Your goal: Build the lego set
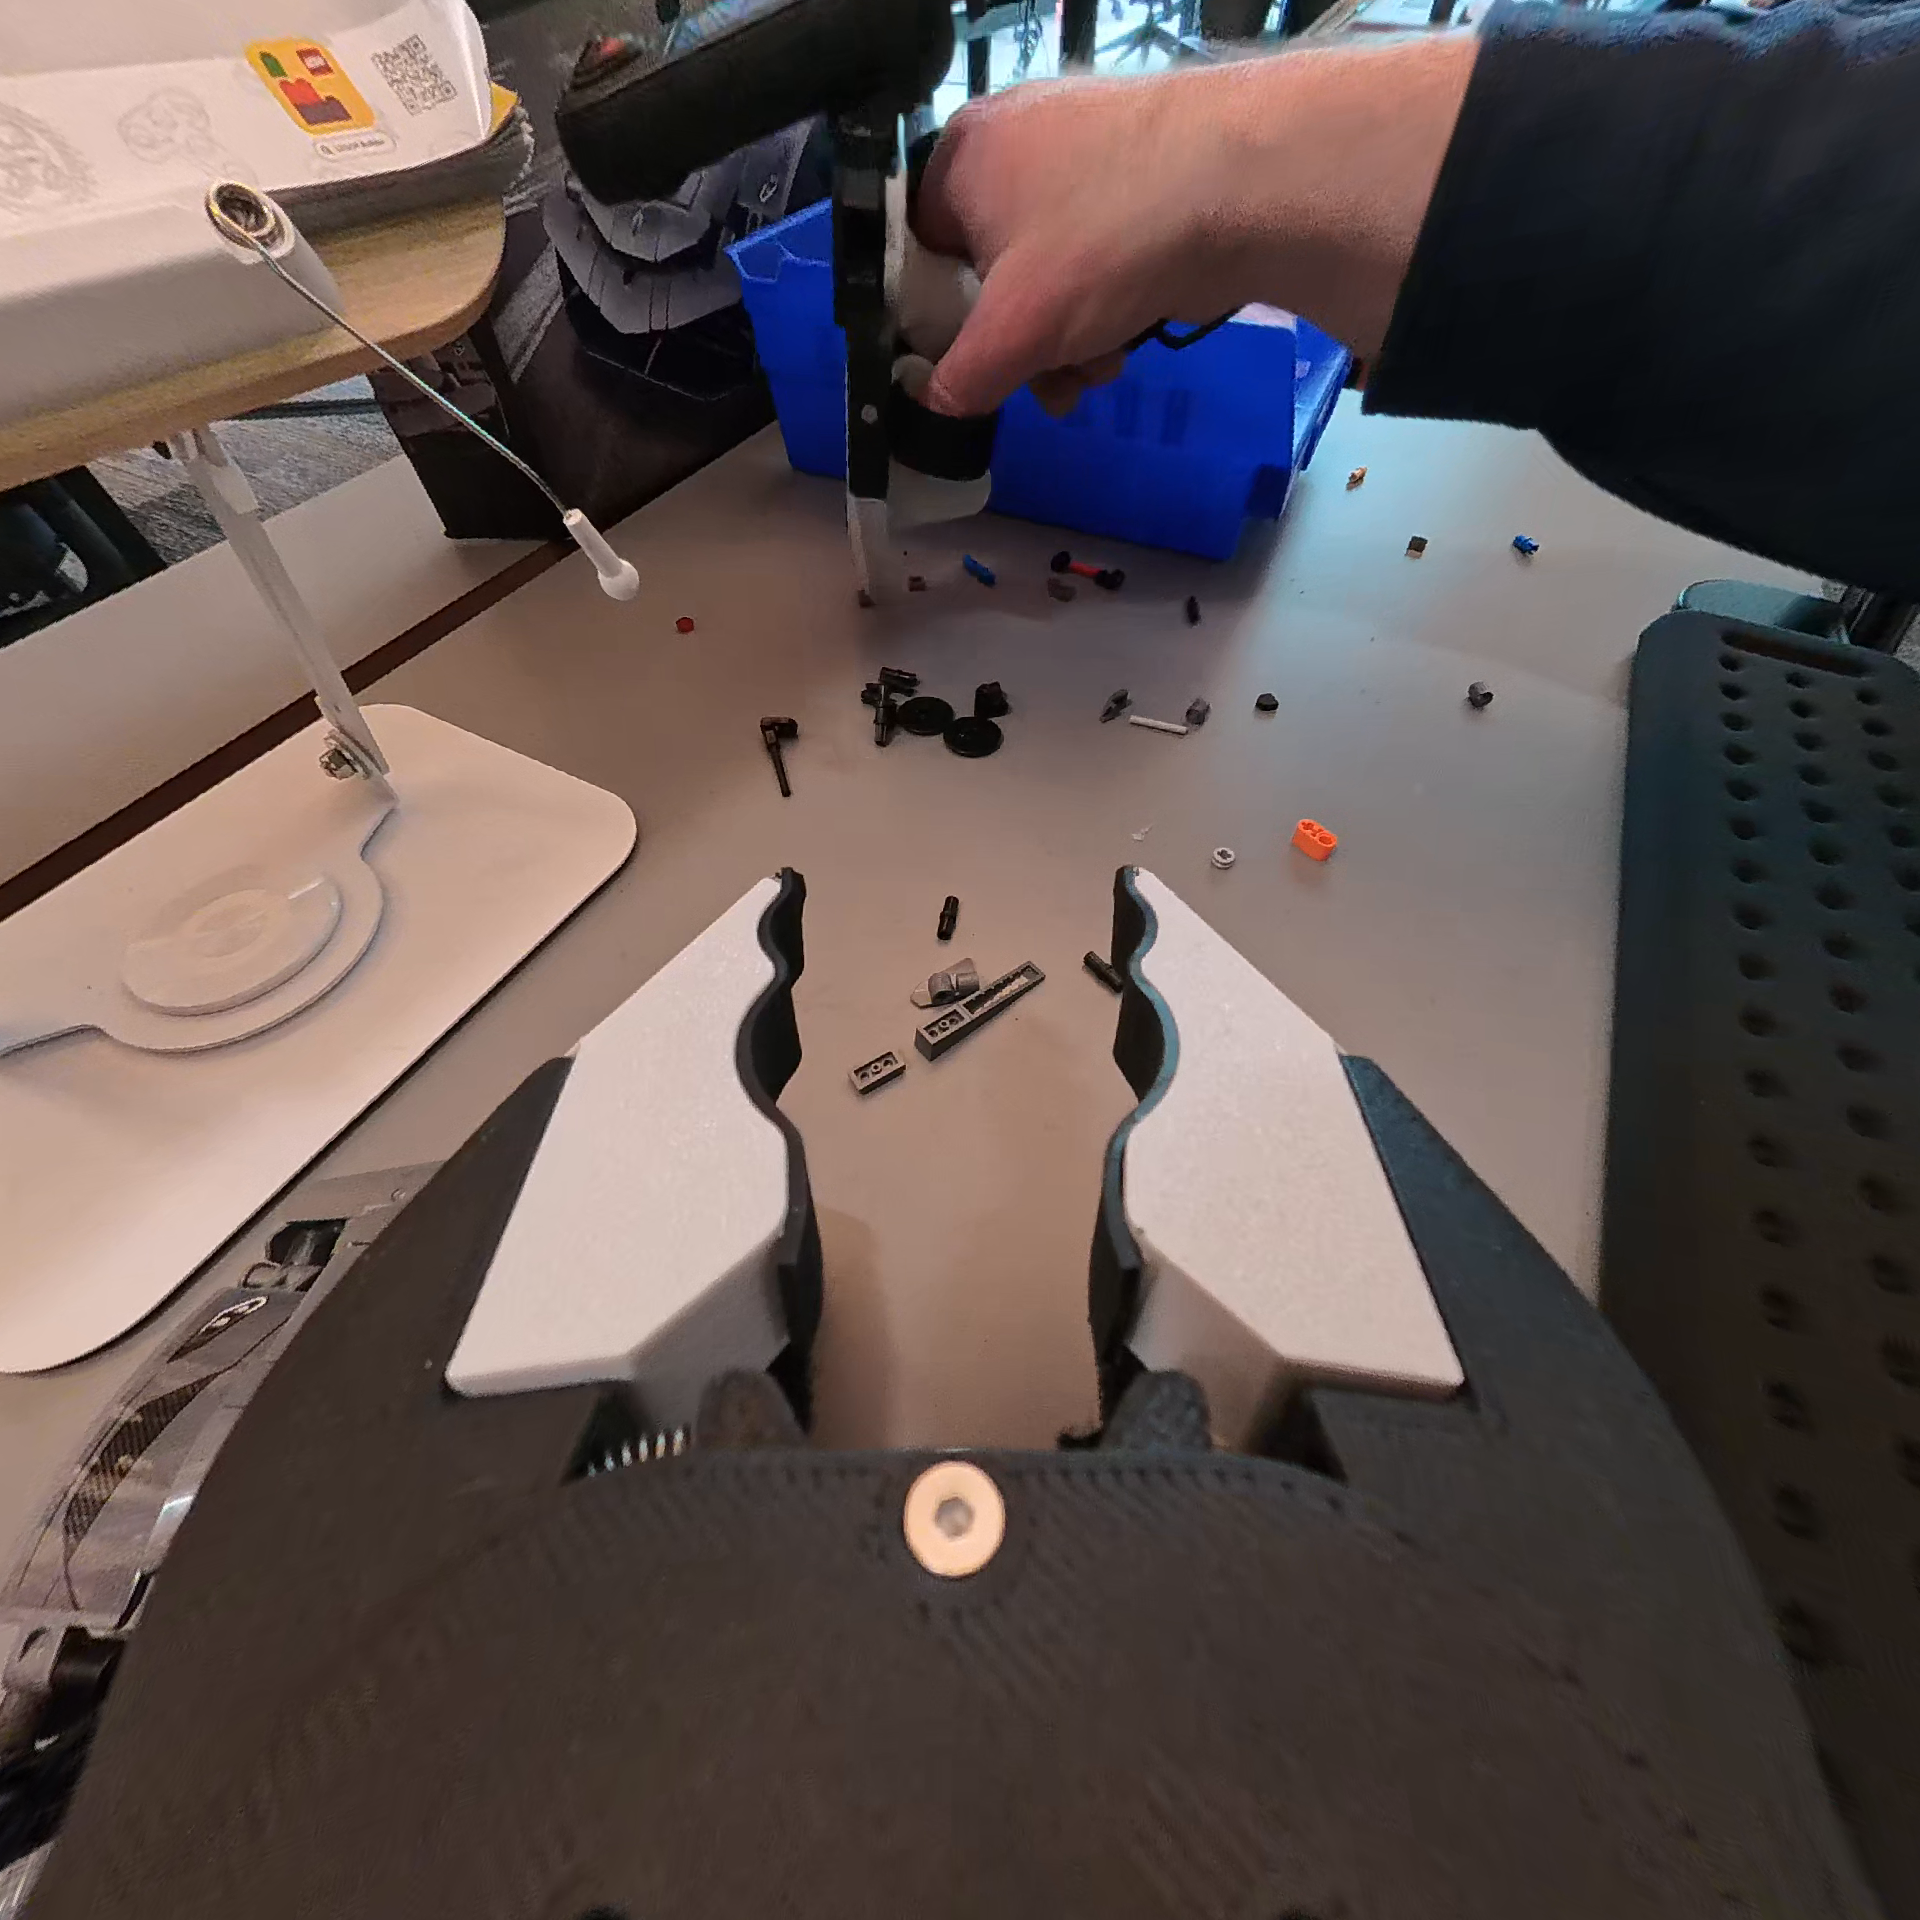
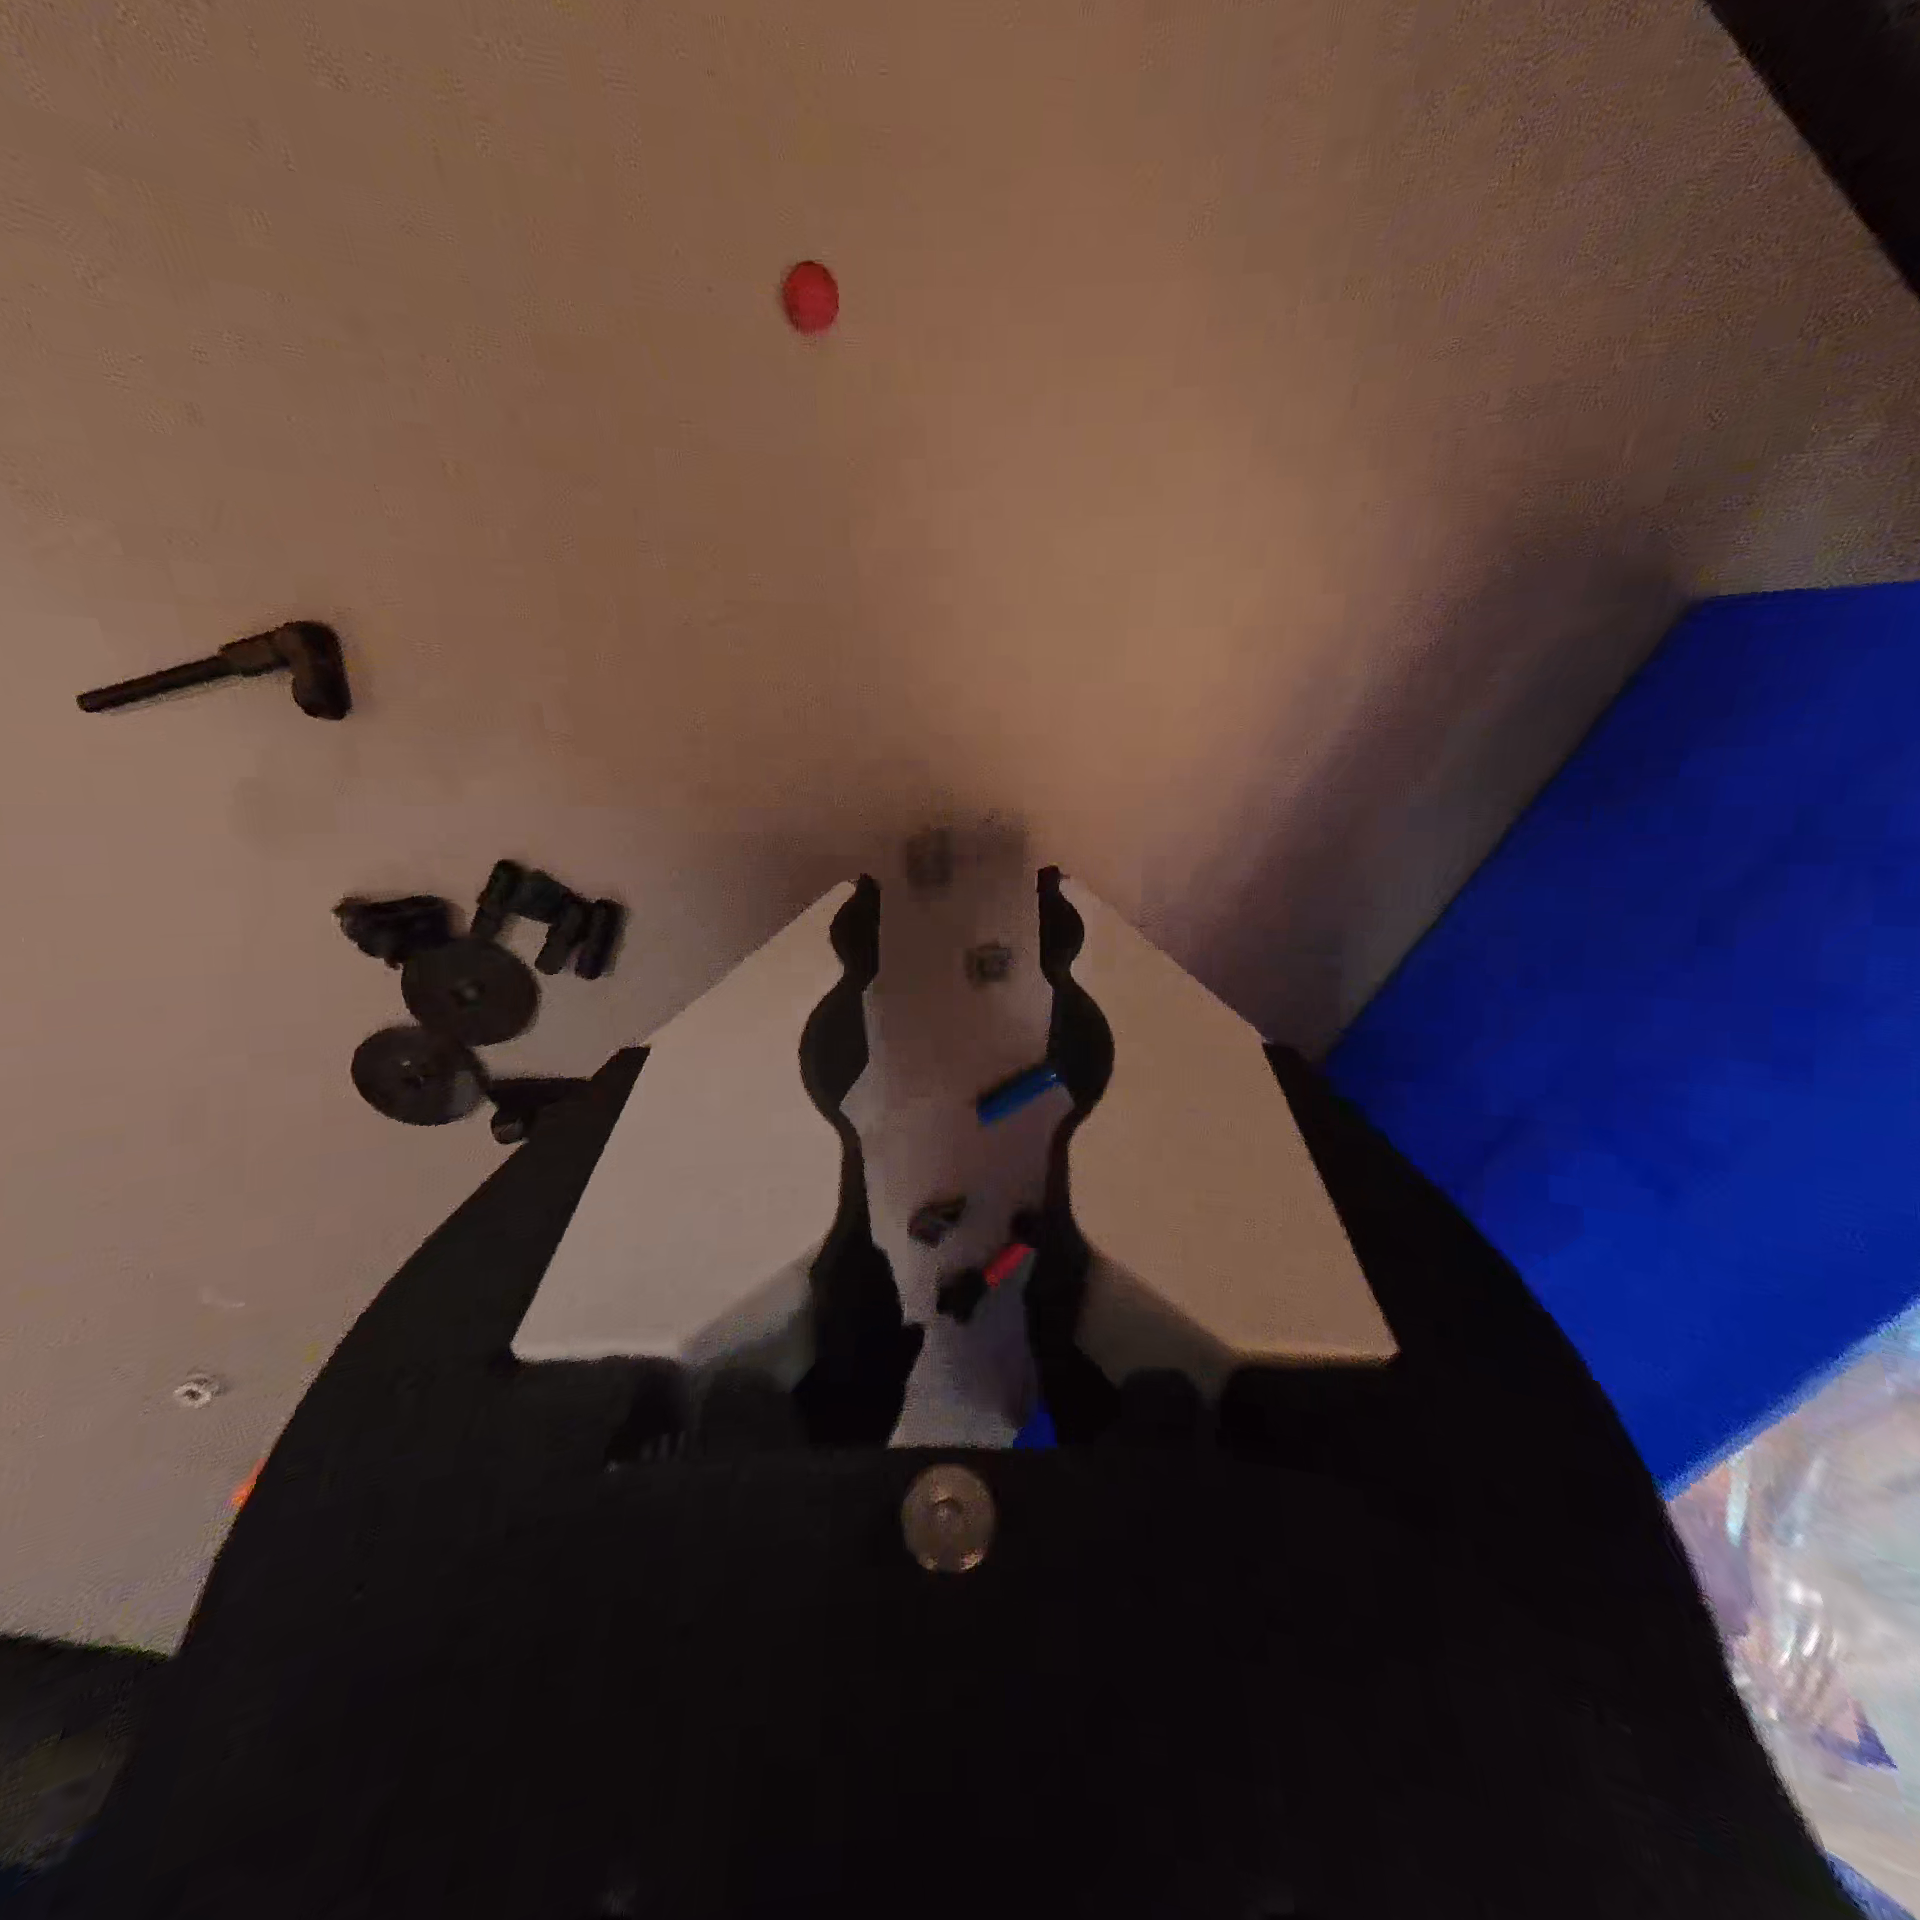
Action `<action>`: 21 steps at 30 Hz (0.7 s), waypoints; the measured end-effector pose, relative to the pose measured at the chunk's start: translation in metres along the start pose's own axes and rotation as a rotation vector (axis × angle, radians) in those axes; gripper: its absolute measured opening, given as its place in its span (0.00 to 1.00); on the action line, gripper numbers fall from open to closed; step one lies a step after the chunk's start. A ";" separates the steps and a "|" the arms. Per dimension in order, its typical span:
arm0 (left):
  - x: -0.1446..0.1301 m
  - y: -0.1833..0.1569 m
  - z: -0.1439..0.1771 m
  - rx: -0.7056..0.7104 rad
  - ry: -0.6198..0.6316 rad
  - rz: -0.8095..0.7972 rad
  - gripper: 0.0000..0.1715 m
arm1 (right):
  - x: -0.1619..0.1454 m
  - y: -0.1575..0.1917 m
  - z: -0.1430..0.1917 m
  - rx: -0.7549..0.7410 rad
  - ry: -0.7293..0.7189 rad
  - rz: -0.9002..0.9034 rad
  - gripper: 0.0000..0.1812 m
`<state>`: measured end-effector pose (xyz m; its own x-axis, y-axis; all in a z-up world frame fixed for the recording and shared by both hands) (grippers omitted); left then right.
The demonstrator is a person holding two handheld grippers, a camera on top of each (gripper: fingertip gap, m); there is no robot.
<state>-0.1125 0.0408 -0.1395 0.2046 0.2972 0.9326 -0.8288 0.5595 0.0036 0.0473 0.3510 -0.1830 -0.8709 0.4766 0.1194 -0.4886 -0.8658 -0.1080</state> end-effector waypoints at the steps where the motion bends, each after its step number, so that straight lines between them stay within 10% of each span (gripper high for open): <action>1: 0.000 0.000 0.000 0.001 0.000 -0.001 0.33 | 0.001 0.001 -0.004 0.034 0.004 -0.002 0.14; 15: 0.001 0.000 0.001 -0.004 -0.003 -0.004 0.33 | -0.019 0.058 0.003 0.281 0.088 0.135 0.03; 21: 0.000 -0.002 0.000 -0.006 0.003 -0.008 0.33 | -0.040 0.067 0.032 0.214 0.042 0.169 0.15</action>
<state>-0.1108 0.0402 -0.1397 0.2128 0.2945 0.9317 -0.8241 0.5664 0.0092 0.0509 0.2693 -0.1632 -0.9427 0.3250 0.0756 -0.3183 -0.9438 0.0890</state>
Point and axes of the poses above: each gripper's, where its closed fingertips meet, z back along the fingers, x out of its top, y = z × x across the jaws, the point moved 9 cm from there along z, back along the fingers, and after that the axes turned 1 degree about -x, right-handed, at the moved point
